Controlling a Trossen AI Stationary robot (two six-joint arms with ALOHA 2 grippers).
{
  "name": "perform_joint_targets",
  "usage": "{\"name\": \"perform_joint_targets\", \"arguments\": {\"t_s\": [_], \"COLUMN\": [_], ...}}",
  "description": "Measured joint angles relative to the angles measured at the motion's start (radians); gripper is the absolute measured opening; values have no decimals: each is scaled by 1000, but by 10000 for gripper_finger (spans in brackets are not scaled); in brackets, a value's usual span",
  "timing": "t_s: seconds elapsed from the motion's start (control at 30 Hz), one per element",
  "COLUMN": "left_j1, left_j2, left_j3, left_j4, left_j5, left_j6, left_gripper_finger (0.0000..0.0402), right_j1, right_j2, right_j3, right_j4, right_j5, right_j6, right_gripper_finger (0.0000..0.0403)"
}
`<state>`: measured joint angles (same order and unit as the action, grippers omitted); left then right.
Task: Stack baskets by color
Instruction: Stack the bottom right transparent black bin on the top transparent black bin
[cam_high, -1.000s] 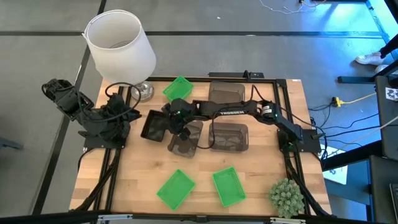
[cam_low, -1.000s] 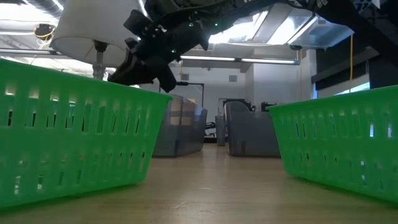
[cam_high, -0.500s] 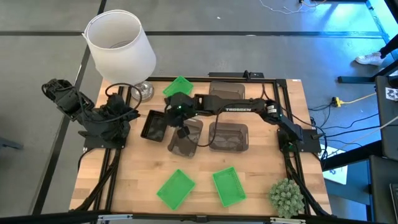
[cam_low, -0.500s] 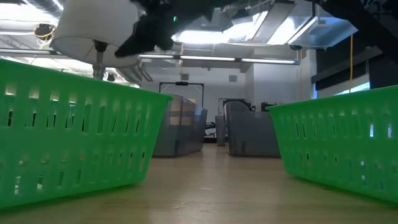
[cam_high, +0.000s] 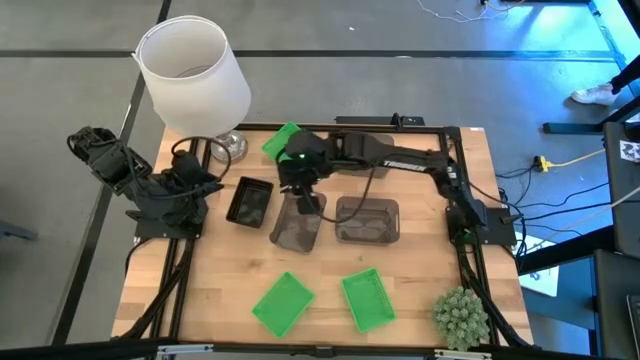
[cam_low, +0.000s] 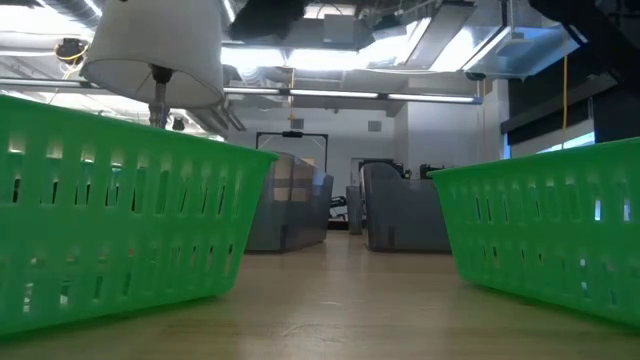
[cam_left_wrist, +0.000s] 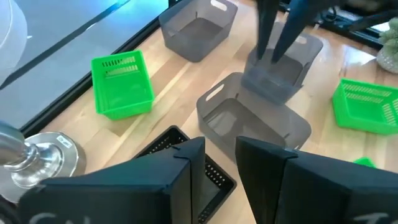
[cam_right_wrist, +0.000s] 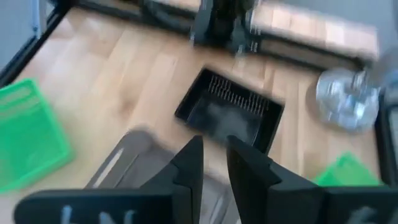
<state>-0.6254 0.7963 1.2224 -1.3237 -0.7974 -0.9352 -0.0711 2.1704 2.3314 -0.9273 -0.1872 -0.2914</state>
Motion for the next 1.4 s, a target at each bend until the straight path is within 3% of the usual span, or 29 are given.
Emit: {"name": "perform_joint_targets", "arguments": {"t_s": [0.47, 0.63, 0.9, 1.07, 1.2, 1.4], "left_j1": [0, 2, 2, 2, 2, 2], "left_j2": [0, 0, 8, 8, 9, 9], "left_j3": [0, 0, 0, 0, 0, 0], "left_j4": [-56, -55, -53, -53, -53, -53], "left_j5": [3, -5, -33, -50, -54, -58], "left_j6": [-5, -9, -49, -52, -52, -52], "left_gripper_finger": [82, 82, 82, 82, 82, 82], "right_j1": [115, 159, 172, 174, 163, 111], "right_j2": [-141, -159, -227, -299, -366, -500], "right_j3": [-1, -2, -2, -14, -128, -461], "right_j4": [-464, -621, -645, -641, -643, -519], "right_j5": [11, 64, 94, 197, 248, 259], "right_j6": [236, 298, 378, 430, 461, 468], "right_gripper_finger": [71, 72, 72, 72, 72, 72]}}
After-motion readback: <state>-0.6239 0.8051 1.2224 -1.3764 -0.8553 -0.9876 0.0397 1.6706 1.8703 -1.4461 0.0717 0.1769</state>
